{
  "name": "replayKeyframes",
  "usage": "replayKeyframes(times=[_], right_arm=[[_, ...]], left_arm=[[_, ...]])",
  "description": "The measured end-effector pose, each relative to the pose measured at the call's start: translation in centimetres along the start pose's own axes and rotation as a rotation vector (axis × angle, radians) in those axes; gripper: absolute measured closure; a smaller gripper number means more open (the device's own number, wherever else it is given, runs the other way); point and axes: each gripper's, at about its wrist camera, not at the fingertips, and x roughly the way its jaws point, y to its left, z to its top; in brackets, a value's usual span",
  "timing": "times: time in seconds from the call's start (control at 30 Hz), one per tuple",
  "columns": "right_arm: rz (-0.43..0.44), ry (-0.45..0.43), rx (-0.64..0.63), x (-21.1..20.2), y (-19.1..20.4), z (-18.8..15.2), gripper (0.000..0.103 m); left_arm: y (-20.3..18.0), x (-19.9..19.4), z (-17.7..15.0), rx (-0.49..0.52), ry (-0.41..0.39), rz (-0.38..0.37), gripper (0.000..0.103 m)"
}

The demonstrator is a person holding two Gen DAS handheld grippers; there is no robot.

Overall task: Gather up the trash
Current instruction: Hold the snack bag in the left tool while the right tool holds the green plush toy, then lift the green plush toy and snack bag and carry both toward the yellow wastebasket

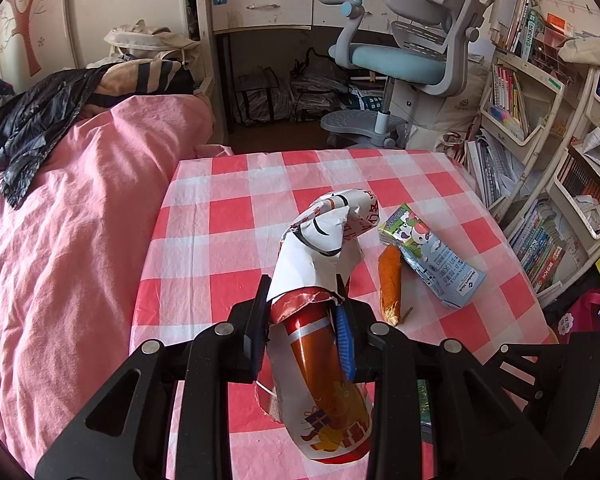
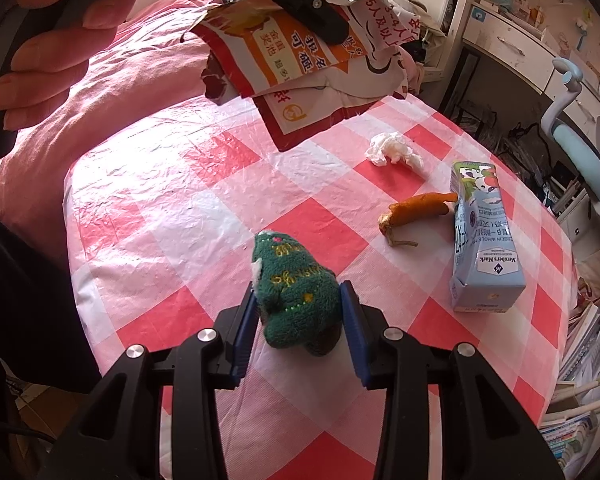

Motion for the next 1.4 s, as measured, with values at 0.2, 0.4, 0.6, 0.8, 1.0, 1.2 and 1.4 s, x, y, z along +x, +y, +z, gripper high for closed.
replayKeyframes(times=[0.2,0.4,0.6,0.8,1.0,1.2,1.4], right_arm=[[-0.001,-0.009,0.003,-0.2,-0.2,0.1,0.063],[-0.007,-0.020,0.010,-0.5,-0.6,0.2,0.063],[-0.012,-0.022,0.014,-0.6,-1.0,0.0,0.063],[-0.014,-0.024,0.012,-0.5,-1.1,0.0,0.063],[-0.018,-0.026,0.013,-0.6,-1.1,0.0,0.063],[-0.021,-0.026,0.014,-0.6,-1.2,0.0,0.063],[-0.020,-0.029,0.015,-0.7,-1.2,0.0,0.063]], left_arm=[[0.0,0.0,0.0,0.001,0.000,0.000,0.075],[0.0,0.0,0.0,0.001,-0.001,0.001,0.075],[0.0,0.0,0.0,0.001,-0.001,0.002,0.075],[0.0,0.1,0.0,0.001,0.000,0.004,0.075],[0.0,0.1,0.0,0.002,0.000,0.004,0.075],[0.0,0.0,0.1,0.001,-0.001,0.005,0.075],[0.1,0.1,0.0,0.002,-0.002,0.004,0.075]])
